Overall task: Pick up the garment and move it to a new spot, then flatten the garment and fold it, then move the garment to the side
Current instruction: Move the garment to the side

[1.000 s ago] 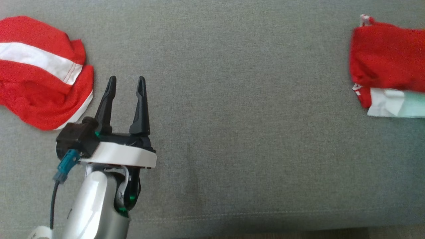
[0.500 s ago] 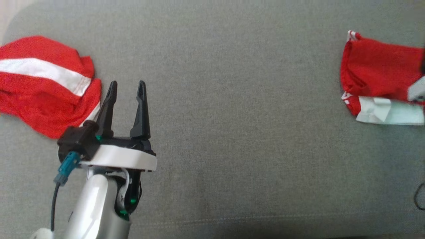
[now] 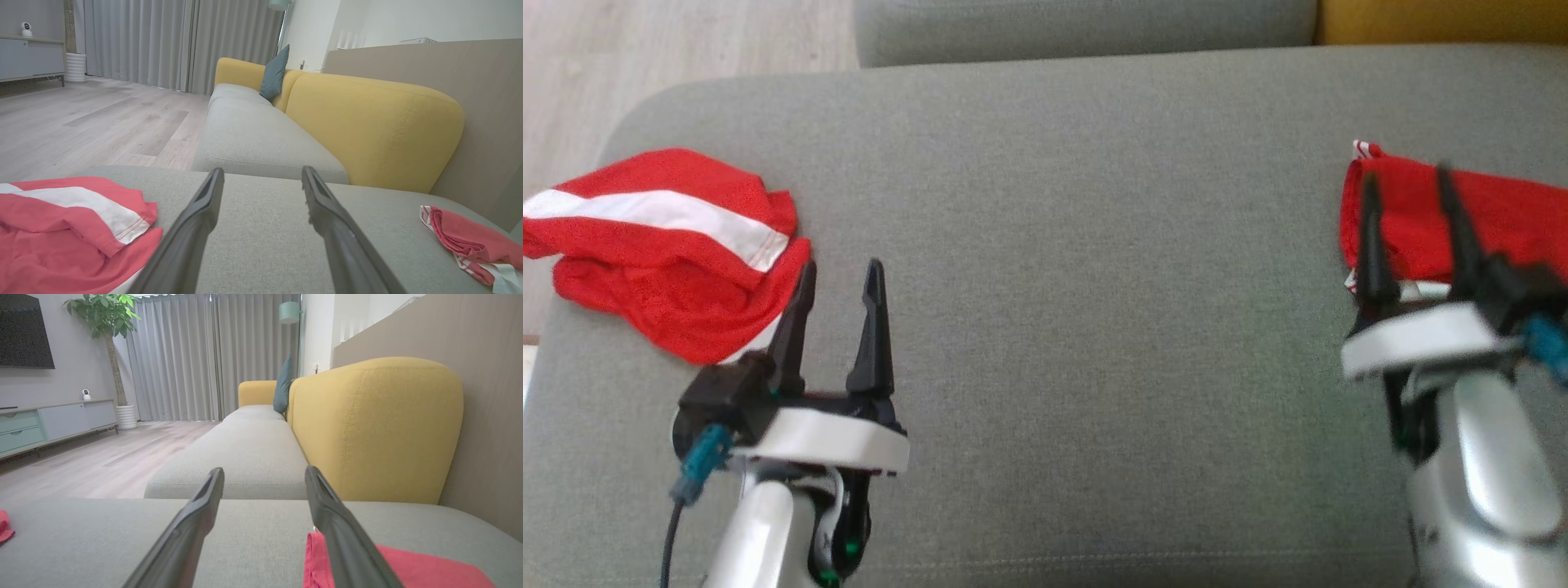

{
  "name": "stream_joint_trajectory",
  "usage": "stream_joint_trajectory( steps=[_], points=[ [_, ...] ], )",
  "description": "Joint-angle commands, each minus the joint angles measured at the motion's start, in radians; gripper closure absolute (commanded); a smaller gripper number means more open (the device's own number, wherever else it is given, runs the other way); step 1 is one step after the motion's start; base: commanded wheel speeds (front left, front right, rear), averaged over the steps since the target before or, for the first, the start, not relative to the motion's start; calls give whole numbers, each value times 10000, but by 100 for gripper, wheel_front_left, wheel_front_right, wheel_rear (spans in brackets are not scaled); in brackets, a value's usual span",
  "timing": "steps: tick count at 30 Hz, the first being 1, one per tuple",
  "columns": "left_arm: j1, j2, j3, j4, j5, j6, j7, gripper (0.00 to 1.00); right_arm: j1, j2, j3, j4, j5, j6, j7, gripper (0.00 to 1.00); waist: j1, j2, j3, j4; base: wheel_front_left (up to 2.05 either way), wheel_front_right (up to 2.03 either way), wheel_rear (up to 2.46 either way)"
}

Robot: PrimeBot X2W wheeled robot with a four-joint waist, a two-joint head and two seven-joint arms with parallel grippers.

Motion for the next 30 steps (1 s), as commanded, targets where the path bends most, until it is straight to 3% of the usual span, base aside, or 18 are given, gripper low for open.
stream_joint_trajectory(
  steps=[1, 11, 30],
  points=[
    [-126, 74, 340, -373, 90, 37, -53, 0, 215, 90, 307, -544, 76, 63, -101, 0, 1, 0, -137, 69, 0, 0, 0],
    [391, 74, 85, -454, 265, 149, -53, 0, 2133, 157, 1139, -1622, 1278, 63, -139, 0, 1, 0, -335, 77, 0, 0, 0],
    [369, 74, -50, -585, 213, 248, -53, 0, 2348, 159, 1157, -1985, 1473, 63, -142, 0, 1, 0, -229, 45, 0, 0, 0]
  ],
)
